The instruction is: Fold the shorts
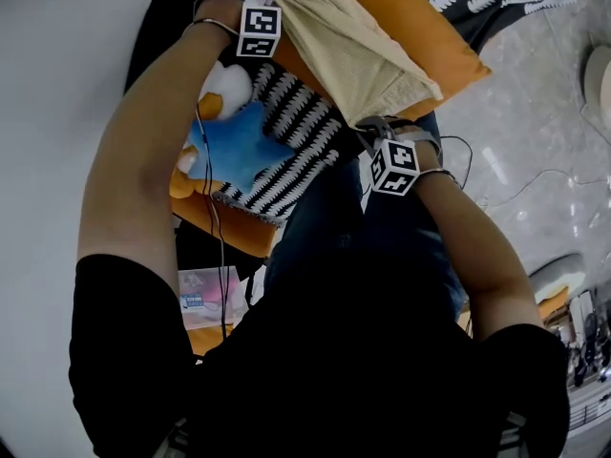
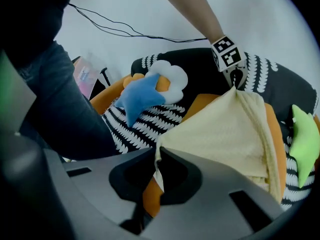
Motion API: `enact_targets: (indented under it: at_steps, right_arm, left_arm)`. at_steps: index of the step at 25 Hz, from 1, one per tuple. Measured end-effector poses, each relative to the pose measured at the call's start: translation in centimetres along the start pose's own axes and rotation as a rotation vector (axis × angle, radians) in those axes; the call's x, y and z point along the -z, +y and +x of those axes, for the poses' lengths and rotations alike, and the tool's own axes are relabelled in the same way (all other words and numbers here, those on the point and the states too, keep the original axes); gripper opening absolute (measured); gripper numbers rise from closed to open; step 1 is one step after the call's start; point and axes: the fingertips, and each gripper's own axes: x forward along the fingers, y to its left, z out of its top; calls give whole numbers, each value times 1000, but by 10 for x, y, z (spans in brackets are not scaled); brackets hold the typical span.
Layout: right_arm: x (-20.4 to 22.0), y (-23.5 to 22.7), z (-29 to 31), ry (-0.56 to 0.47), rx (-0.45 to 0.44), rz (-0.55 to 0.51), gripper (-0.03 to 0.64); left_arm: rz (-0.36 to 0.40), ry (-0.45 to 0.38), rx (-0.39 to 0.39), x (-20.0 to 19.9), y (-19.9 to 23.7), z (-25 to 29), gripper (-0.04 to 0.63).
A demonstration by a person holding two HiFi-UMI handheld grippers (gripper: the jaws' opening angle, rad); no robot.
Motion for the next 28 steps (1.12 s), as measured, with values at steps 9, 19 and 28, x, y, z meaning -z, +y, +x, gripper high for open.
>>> enact_targets:
  at_steps: [9,19,28]
  right_arm:
    - [19,0,42,129,-18,-47,17]
    - [26,19,59,167,-142,-15,226]
    - [0,36,9,123,-263,-101,265]
  left_arm:
    - [-184,-15,47,2,-14,3,149]
    - [-325,-88,33,-9,-18,-8,184]
    - [-570,-119,44,2,-24,-23,210]
